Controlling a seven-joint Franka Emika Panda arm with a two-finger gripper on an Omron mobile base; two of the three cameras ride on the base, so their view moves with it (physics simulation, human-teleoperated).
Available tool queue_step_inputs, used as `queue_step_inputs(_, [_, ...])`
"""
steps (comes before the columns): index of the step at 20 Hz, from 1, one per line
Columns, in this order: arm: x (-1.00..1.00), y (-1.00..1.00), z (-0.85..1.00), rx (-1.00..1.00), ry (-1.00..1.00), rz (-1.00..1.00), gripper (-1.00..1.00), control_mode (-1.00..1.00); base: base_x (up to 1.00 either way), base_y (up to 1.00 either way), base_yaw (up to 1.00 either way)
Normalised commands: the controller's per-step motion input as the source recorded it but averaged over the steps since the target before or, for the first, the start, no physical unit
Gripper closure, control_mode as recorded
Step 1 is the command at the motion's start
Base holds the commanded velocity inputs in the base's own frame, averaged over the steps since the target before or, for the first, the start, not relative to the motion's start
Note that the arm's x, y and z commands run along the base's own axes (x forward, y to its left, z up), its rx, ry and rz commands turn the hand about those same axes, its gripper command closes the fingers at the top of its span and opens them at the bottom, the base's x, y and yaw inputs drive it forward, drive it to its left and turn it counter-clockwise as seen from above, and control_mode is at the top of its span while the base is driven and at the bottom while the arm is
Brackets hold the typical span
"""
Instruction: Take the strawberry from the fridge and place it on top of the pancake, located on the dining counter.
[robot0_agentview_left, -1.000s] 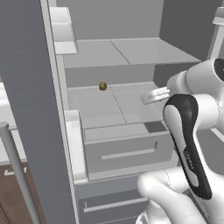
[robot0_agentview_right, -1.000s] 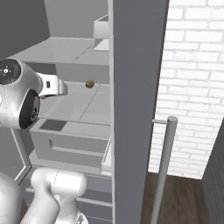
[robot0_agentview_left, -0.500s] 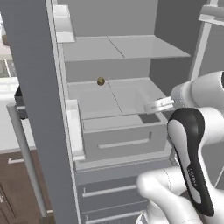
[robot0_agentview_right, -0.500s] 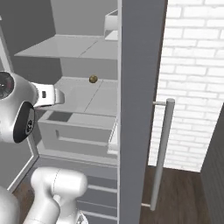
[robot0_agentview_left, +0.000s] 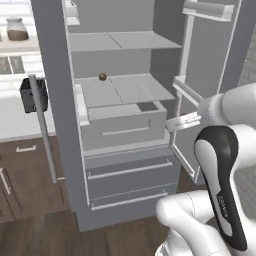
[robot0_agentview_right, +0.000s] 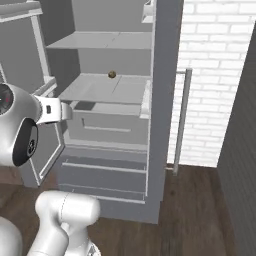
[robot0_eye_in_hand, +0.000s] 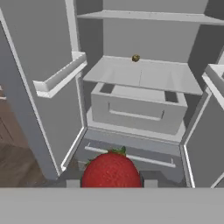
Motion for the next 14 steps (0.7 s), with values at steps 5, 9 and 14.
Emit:
queue_step_inputs(5, [0.00, 0.00, 0.00, 0.00, 0.00, 0.00, 1.00, 1.00, -0.94, 0.38, -0.25])
queue_step_inputs(9, [0.00, 0.00, 0.00, 0.00, 0.00, 0.00, 1.00, 1.00, -1.00, 0.07, 0.04])
queue_step_inputs(14, [0.00, 0.00, 0.00, 0.00, 0.00, 0.00, 1.00, 1.00, -0.98, 0.10, 0.41])
